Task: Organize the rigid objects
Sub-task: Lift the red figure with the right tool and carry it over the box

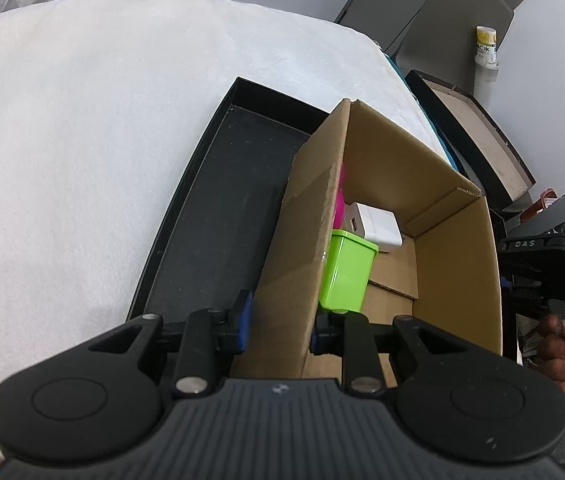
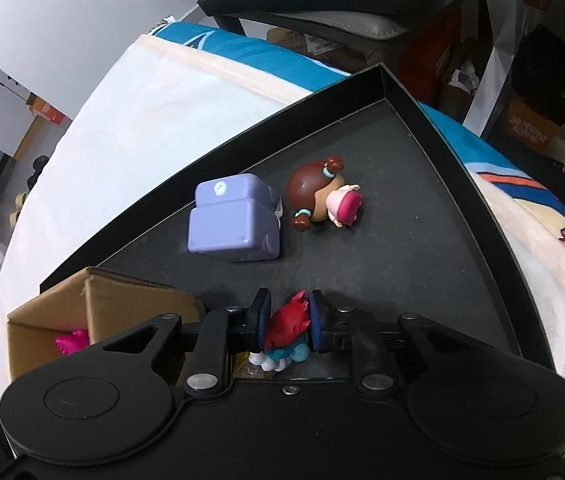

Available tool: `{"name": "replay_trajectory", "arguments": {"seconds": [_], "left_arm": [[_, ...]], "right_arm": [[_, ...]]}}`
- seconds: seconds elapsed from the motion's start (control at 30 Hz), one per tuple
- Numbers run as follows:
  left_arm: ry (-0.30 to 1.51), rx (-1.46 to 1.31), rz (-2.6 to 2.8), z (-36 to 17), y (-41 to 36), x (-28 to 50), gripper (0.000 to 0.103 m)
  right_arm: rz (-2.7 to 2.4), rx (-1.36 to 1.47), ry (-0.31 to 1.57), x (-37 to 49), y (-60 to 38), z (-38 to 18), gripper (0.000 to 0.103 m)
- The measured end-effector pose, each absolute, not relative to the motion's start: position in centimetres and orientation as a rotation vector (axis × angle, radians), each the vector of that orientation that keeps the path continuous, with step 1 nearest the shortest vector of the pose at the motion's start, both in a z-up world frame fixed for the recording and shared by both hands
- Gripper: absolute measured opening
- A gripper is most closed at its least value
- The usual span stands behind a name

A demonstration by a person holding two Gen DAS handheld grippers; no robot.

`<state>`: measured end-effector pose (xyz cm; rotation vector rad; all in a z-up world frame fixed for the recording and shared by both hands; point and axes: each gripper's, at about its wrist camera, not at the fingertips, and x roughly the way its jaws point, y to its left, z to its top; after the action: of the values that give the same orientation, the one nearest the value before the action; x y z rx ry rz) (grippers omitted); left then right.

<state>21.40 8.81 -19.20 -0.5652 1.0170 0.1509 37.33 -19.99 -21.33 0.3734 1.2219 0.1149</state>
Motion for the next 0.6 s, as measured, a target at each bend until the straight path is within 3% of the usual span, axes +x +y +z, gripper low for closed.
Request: {"name": "replay_trajectory", "arguments": {"seconds": [0.6], "left_arm": [[1.019,-0.57,0.153,-19.2,8.9,21.3,0.025]], "right_arm": [[0.142,0.236,1.137,34.9,-19.0,-15.4,0.017]]}}
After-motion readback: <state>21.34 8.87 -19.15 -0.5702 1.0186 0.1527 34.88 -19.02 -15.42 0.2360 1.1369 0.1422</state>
